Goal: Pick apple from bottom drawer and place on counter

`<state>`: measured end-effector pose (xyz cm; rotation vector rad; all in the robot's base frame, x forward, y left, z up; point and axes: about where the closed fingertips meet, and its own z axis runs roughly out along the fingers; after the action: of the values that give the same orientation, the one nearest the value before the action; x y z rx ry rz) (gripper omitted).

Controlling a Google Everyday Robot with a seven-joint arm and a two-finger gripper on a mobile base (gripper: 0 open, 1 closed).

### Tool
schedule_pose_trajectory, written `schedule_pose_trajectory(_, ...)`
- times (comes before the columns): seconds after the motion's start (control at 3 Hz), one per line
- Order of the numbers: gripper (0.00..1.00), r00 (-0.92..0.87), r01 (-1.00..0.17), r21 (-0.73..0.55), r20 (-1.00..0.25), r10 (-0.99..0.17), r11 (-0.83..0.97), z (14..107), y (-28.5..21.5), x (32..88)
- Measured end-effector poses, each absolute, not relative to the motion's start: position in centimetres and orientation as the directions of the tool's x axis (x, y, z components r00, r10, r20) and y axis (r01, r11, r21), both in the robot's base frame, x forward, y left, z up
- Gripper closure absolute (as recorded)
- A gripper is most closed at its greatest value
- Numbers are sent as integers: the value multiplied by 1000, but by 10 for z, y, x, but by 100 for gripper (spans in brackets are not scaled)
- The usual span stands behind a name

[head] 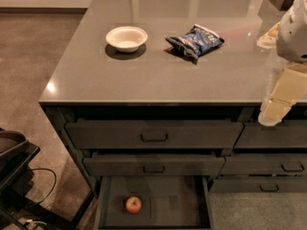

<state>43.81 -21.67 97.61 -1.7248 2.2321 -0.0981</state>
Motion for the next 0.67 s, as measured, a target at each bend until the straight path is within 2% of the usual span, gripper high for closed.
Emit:
schedule_pose_trajectory(0.33,0,-214,-929,-256,-213,-953,266,978,-215,437)
schedule_pose_trajectory(0.67,0,-200,-920,-279,-270,-942,275,974,-206,420)
